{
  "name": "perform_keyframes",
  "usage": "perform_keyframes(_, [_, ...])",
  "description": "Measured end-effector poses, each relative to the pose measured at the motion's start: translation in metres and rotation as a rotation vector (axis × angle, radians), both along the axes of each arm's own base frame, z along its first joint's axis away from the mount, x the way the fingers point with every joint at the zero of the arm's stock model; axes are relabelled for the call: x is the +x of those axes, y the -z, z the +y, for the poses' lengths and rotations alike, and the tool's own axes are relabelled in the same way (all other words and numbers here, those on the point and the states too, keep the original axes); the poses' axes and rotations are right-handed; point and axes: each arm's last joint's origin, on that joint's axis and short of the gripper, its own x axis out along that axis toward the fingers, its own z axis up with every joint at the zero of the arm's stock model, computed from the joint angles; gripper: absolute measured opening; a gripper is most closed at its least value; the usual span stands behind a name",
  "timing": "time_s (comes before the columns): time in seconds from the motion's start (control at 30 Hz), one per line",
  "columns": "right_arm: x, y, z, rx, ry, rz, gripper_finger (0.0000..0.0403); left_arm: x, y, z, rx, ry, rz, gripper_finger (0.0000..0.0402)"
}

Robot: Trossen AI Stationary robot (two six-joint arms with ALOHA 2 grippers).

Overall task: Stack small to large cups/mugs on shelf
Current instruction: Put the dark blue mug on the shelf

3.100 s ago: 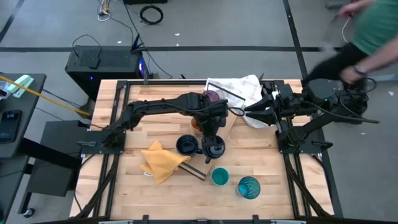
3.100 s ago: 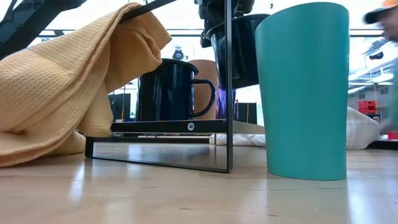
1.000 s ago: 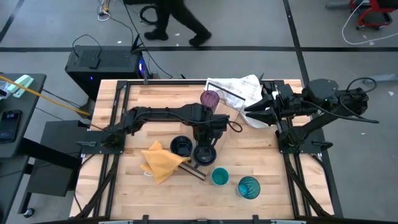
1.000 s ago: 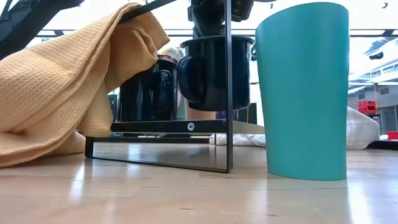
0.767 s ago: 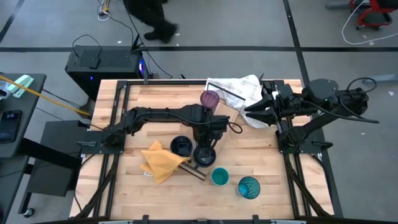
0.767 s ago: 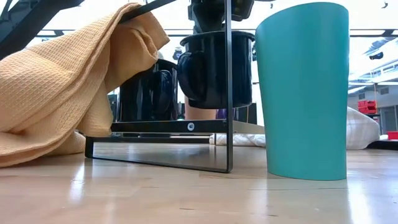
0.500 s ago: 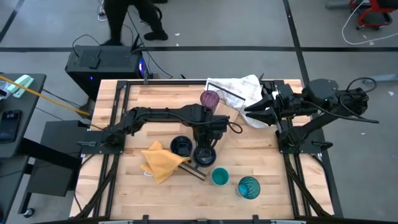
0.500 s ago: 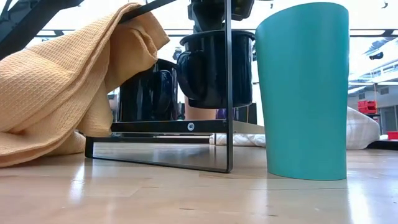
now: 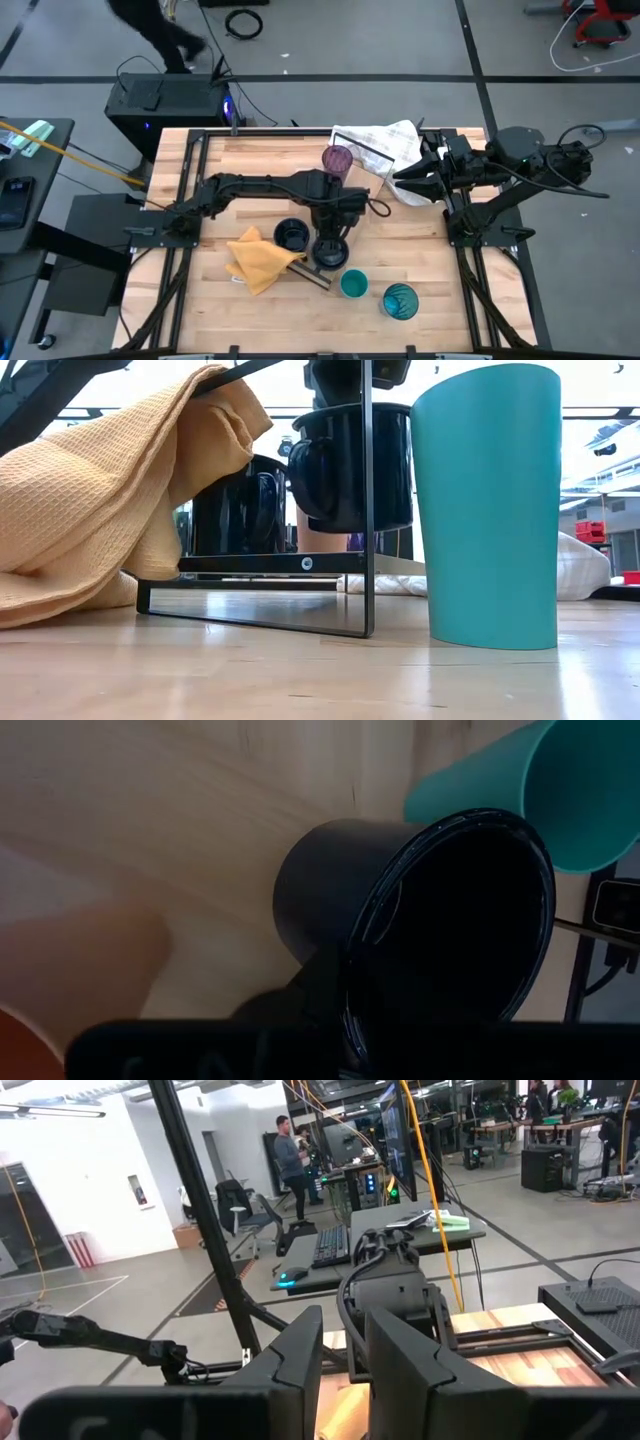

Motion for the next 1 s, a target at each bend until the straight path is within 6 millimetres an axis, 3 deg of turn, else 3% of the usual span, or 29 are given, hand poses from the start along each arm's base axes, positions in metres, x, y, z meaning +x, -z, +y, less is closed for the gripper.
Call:
perform_keyframes(0.23, [0.0, 0.0, 0.0, -0.001, 0.0, 0.0, 0.0087, 0.0, 0.0, -0.004, 0.001, 0.012, -0.001, 0.0026])
perform_keyframes(0.5, [0.0, 0.0, 0.0, 0.001, 0.0, 0.0, 0.0087, 0.007, 0.022, -0.008, 0.0, 0.034, 0.067, 0.0026])
perform_keyframes(1.0, [0.0, 0.0, 0.0, 0.002, -0.003, 0.001, 0.0087, 0.004, 0.023, -0.001, 0.015, 0.066, 0.102, 0.0026])
